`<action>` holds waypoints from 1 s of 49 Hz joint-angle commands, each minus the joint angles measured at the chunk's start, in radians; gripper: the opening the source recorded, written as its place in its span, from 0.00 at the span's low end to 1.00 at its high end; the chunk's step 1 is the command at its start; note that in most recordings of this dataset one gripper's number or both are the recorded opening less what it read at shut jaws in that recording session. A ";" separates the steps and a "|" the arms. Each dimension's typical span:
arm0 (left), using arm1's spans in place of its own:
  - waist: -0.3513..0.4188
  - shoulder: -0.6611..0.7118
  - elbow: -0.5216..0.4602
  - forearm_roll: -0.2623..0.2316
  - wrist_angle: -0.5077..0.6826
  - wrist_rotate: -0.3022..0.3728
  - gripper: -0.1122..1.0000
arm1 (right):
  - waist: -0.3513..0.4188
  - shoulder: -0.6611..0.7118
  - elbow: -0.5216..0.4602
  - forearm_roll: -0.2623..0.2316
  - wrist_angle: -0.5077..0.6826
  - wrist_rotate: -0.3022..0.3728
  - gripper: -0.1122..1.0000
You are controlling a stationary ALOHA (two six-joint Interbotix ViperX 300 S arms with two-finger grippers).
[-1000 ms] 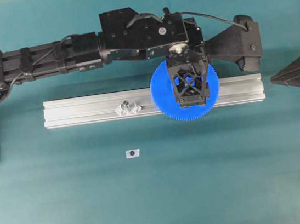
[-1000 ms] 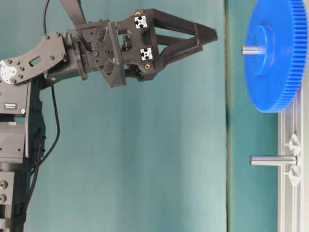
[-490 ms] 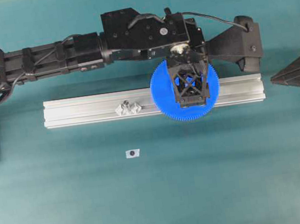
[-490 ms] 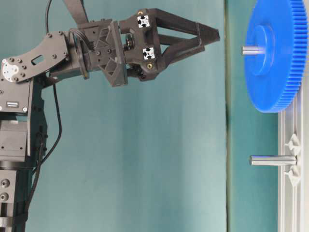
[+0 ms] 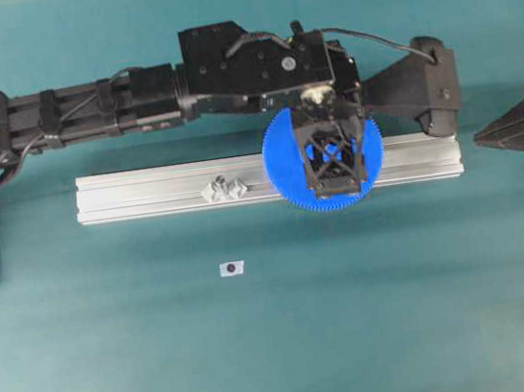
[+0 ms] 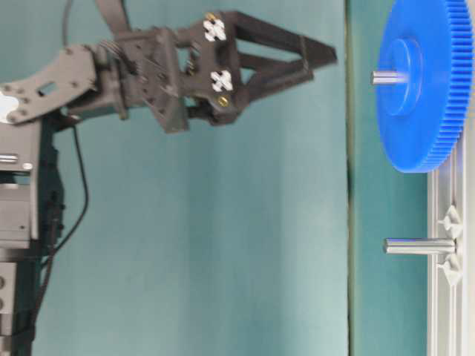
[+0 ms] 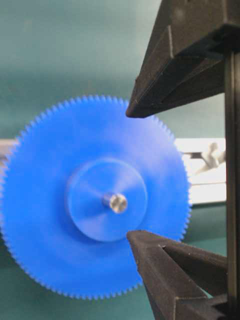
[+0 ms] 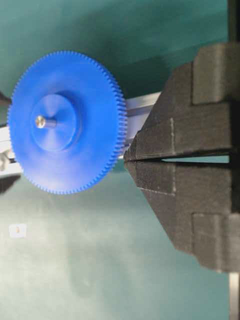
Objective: Insert the large gear onto the shaft.
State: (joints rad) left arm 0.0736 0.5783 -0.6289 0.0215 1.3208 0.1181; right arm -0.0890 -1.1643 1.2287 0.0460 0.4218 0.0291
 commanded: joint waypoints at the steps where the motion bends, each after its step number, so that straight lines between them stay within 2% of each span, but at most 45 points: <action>1: -0.006 -0.041 -0.044 0.000 0.017 -0.002 0.94 | -0.003 0.006 -0.011 0.002 -0.003 0.008 0.11; 14: -0.005 -0.041 -0.097 0.000 0.061 -0.006 0.94 | -0.003 0.006 -0.009 0.002 -0.003 0.009 0.11; 23: -0.006 -0.044 -0.100 0.000 0.061 -0.006 0.94 | -0.003 0.006 -0.011 0.003 -0.003 0.011 0.11; 33: -0.005 -0.052 -0.100 0.000 0.061 -0.006 0.94 | -0.003 0.006 -0.009 0.002 -0.003 0.041 0.11; 49: -0.005 -0.044 -0.101 0.000 0.061 -0.008 0.94 | -0.003 0.006 -0.011 0.000 -0.003 0.043 0.11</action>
State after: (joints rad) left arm 0.0706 0.5783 -0.6995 0.0215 1.3837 0.1120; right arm -0.0890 -1.1643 1.2303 0.0460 0.4234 0.0644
